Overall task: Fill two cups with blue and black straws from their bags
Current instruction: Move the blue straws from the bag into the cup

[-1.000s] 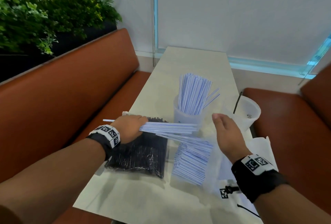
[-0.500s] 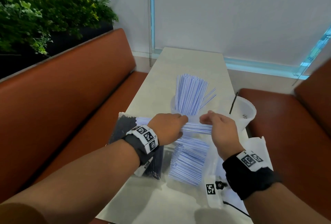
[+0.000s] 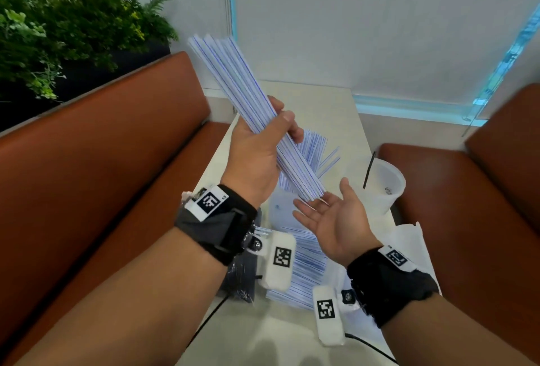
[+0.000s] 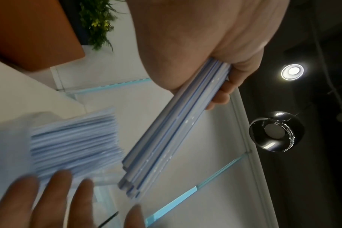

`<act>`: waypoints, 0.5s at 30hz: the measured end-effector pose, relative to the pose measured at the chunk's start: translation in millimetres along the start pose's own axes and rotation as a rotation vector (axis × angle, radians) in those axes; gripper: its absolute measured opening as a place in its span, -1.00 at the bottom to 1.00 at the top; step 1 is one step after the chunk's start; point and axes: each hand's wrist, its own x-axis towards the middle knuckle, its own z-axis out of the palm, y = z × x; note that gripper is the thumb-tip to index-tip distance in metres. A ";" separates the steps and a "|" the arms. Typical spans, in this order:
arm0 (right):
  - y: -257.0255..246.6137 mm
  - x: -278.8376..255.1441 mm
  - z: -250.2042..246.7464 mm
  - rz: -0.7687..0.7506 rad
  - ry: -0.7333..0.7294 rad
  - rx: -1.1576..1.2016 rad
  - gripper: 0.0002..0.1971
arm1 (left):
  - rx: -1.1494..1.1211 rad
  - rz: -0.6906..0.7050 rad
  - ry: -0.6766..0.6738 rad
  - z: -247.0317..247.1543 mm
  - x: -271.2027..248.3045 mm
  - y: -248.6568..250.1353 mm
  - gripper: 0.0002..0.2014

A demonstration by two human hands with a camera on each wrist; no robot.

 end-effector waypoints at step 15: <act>-1.4 -4.7 2.8 -0.435 -0.155 -0.570 -0.71 | 0.126 -0.146 0.078 -1.3 -13.4 -32.8 -0.83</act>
